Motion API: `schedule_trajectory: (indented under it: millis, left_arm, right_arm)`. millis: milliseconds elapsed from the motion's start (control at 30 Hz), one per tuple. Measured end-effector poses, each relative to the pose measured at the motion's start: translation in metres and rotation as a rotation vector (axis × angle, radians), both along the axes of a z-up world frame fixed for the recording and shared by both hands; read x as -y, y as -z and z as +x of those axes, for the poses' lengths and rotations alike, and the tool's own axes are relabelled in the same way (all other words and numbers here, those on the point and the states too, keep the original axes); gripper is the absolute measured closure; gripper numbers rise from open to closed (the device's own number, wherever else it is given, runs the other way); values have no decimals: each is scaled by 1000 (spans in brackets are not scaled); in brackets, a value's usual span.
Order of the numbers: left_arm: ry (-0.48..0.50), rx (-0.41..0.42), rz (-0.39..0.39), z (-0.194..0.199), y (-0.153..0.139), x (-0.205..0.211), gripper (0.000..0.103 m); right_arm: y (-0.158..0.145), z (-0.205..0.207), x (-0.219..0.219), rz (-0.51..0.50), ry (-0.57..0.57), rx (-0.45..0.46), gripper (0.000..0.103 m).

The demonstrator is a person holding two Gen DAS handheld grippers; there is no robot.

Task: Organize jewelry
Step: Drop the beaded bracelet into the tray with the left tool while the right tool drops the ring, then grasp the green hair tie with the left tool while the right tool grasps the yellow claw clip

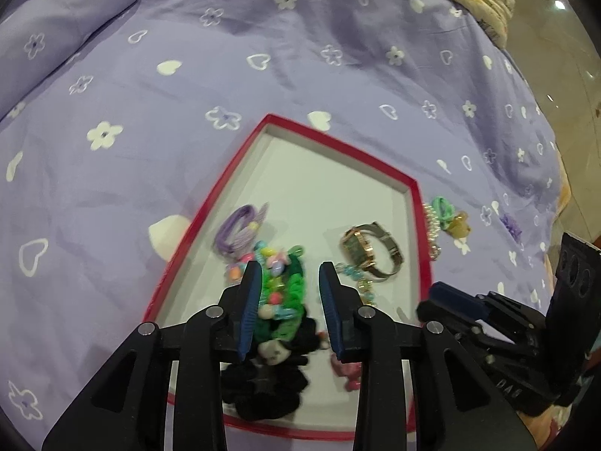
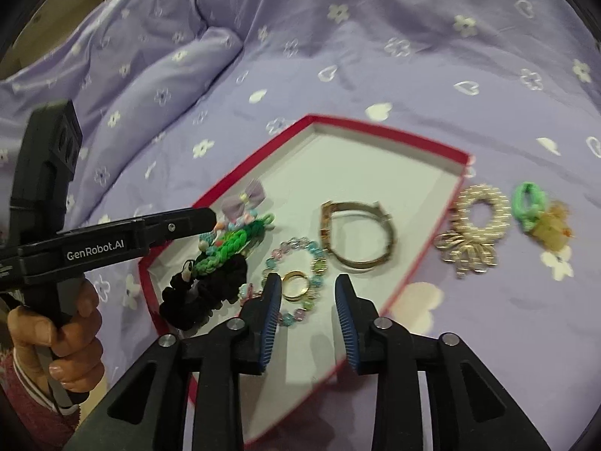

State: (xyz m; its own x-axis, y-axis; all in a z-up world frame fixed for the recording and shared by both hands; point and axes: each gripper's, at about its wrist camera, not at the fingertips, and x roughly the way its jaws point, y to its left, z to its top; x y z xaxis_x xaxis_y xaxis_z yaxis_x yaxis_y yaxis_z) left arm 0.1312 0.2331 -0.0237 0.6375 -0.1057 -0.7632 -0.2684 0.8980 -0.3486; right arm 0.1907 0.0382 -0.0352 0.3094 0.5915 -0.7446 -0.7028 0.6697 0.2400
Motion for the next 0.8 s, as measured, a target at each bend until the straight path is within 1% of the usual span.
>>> schedule_trajectory:
  millis: [200,467,633,700,800]
  left_arm:
    - [47,20,9,12,-14,23,73]
    - [111,31,24,30,-25,56,73]
    - [152,31,42,45,-29,74,73]
    - [168,30,53,53,-31,81,69]
    - [186,29,65,63,-31,90,67]
  right_arm:
    - [-13,14,47,35,98,9,71]
    - [-16,40,100,54,222,-1,69]
    - [-15,57,120,64,277,-4,68]
    - [-14,67,126,68,296,-4,65]
    - [-13,83,129,68,311,-3,61]
